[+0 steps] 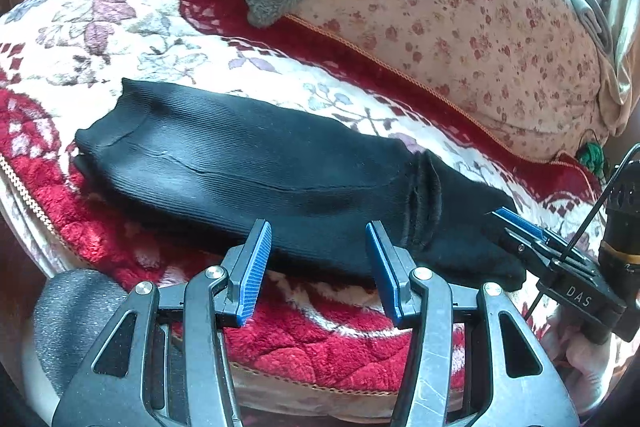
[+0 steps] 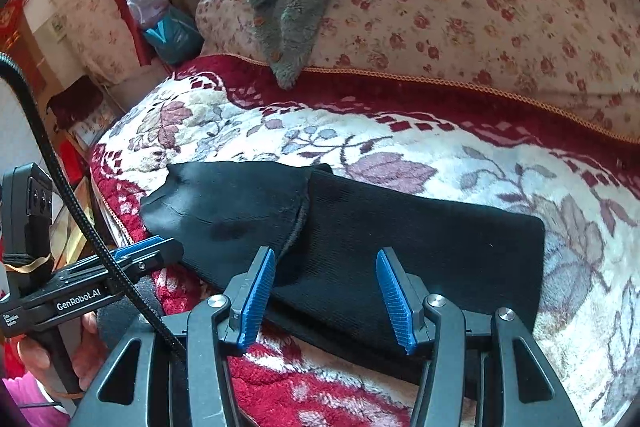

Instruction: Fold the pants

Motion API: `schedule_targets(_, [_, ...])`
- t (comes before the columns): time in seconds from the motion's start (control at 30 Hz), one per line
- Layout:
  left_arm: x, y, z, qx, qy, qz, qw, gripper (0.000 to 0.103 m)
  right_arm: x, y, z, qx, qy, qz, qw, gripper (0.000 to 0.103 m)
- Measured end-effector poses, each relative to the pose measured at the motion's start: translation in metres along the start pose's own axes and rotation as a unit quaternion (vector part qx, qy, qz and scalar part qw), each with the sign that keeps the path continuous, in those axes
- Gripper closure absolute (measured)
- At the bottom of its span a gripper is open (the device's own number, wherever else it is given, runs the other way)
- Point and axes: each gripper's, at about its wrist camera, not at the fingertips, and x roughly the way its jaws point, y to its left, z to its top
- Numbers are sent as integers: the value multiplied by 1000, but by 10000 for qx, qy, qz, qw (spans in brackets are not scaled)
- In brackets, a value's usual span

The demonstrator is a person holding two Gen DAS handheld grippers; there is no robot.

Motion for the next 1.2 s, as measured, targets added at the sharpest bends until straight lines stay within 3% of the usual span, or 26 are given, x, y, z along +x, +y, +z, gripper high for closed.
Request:
schedule_targets(0.7, [-14,82,5,-1015,-167,188,9945,54,41,64,27,-996,207,-412,9940,52])
schedule_targets(1.2, [-8,97,6,-1193,-124,172,9926,54,58,83,29,-1561,354,-713,9845,52])
